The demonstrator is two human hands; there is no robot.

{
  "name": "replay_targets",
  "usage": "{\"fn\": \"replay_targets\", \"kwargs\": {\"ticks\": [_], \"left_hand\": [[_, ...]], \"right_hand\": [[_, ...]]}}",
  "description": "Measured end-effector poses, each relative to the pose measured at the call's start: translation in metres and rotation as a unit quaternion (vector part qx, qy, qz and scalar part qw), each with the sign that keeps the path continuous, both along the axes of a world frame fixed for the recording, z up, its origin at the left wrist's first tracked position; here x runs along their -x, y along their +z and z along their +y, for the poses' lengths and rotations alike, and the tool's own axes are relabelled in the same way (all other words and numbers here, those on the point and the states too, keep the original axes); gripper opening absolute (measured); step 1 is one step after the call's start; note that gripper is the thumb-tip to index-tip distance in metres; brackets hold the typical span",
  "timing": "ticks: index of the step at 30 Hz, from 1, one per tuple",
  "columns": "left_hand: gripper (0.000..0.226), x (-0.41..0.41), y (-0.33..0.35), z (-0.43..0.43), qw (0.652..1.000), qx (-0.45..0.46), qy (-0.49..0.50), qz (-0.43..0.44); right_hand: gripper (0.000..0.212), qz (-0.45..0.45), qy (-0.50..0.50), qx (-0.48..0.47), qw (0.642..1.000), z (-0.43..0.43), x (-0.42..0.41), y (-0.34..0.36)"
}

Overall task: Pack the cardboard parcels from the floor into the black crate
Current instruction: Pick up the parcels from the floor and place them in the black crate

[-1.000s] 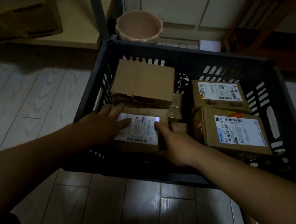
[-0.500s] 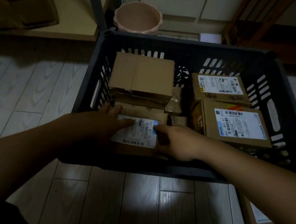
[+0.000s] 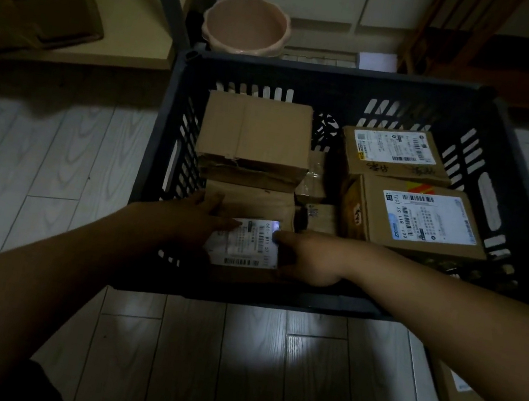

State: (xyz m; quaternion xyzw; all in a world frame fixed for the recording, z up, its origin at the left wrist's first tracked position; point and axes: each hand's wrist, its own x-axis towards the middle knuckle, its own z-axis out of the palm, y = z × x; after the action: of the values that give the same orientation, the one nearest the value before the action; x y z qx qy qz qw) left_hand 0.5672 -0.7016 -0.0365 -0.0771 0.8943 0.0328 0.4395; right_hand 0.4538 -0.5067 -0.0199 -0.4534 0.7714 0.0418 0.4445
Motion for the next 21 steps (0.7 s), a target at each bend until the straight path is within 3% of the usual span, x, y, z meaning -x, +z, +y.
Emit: {"fn": "replay_targets", "kwargs": {"ticks": [4, 7, 14, 21], "left_hand": [[0.089, -0.006, 0.043, 0.008, 0.986, -0.076, 0.104, 0.107], [0.092, -0.012, 0.108, 0.016, 0.978, -0.09, 0.157, 0.107], [0.08, -0.011, 0.337, 0.062, 0.941, -0.125, 0.292, 0.115], [0.07, -0.052, 0.543, 0.122, 0.901, -0.136, 0.375, 0.171]], "right_hand": [[0.069, -0.015, -0.08, 0.009, 0.997, 0.01, 0.006, 0.038], [0.055, -0.024, -0.166, 0.04, 0.985, 0.021, 0.01, 0.099], [0.042, 0.008, -0.272, 0.071, 0.96, 0.064, 0.007, 0.293], [0.053, 0.042, -0.271, 0.093, 0.957, 0.126, -0.005, 0.488]]}}
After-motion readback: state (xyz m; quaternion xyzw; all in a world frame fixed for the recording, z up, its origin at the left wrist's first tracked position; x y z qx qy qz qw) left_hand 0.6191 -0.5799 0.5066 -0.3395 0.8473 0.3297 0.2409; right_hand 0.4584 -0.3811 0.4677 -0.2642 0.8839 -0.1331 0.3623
